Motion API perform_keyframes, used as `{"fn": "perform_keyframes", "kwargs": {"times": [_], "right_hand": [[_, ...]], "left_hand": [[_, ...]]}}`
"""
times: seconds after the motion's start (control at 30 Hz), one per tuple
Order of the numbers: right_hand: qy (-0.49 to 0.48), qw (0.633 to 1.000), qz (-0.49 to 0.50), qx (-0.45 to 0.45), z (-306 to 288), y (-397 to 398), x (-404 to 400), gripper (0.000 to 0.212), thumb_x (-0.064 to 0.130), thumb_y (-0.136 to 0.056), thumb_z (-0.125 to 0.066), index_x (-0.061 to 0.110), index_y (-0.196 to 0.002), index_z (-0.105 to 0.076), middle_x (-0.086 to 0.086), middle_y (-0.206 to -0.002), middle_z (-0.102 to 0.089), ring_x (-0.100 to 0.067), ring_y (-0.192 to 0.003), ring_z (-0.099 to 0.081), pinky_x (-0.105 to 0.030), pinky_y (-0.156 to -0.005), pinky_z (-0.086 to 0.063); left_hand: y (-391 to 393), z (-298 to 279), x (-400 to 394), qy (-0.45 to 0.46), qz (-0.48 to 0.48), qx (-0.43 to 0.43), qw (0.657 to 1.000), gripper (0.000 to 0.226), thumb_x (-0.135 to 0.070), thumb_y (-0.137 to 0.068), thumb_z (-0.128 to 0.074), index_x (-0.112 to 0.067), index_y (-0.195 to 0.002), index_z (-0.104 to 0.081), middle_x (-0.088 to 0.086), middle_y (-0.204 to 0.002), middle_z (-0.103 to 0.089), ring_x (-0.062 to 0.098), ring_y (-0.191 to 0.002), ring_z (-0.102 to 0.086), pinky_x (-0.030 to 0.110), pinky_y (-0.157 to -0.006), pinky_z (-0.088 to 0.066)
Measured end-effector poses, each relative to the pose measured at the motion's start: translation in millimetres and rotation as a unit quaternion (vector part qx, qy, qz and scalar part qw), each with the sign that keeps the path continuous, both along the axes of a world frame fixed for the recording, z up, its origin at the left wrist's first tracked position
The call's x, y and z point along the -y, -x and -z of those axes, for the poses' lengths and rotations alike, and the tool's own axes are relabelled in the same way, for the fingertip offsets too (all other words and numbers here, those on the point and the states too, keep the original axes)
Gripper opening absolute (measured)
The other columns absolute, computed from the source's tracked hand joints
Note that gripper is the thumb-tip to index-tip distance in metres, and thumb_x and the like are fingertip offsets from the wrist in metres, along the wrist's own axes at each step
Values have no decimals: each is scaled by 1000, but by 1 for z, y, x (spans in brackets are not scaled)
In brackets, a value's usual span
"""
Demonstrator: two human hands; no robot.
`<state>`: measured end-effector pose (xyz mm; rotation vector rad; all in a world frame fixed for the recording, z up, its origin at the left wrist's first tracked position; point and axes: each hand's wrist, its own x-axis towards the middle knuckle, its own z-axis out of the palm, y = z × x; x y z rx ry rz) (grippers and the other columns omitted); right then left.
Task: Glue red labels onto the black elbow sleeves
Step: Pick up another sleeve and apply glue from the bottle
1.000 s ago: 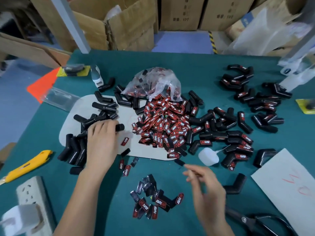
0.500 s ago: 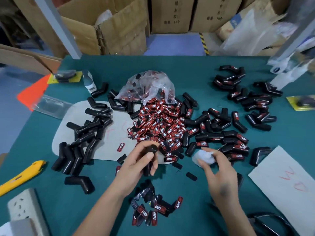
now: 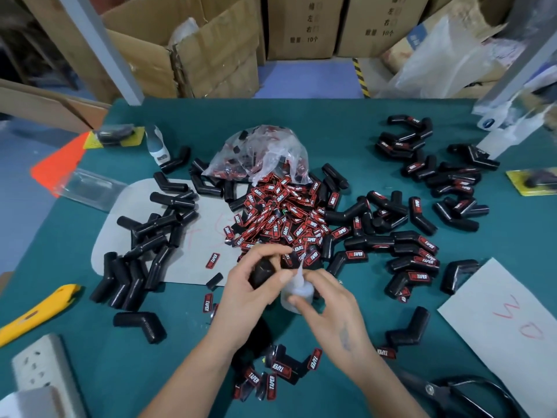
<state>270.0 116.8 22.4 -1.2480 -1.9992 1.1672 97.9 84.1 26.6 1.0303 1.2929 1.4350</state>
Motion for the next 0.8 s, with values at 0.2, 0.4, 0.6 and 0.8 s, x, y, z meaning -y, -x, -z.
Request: {"fn": "perform_keyframes", "kwargs": {"times": [0.2,0.4,0.6,0.8], "right_hand": [[121,978,41,-167,5,-16,-5,40,51,-101,-53,54,-141,-49,16,-130,-65,-9,-120,-65,-15,-95,-47],[185,949,45,-253,3,-28,-11,73,21,-97,-66,53,-154,-35,-5,-129,-70,-28,-113,-73,-33,-99,-57],[216,925,88,-300,-4,-24,-11,36,35,-80,-81,36,-115,-69,-12,-116,-76,-32,-102,-77,-29,-80,-60],[241,897,126,-347,-4,-25,-11,38,37,-86,-80,37,-124,-72,-4,-113,-76,-22,-98,-74,-27,-81,-59]], "left_hand": [[12,6,10,26,77,250,965,54,-14,-93,-71,-7,-145,-60,6,-103,-57,18,-93,-55,29,-89,-51],[14,6,8,20,66,245,967,63,-34,-92,-81,-12,-147,-59,14,-123,-70,29,-102,-70,45,-96,-56],[17,4,10,47,58,292,954,53,-21,-97,-67,-8,-148,-57,13,-121,-64,16,-80,-50,29,-83,-45],[16,6,12,1,73,250,965,63,9,-99,-43,-21,-154,-54,13,-145,-62,27,-131,-61,34,-111,-46]]}}
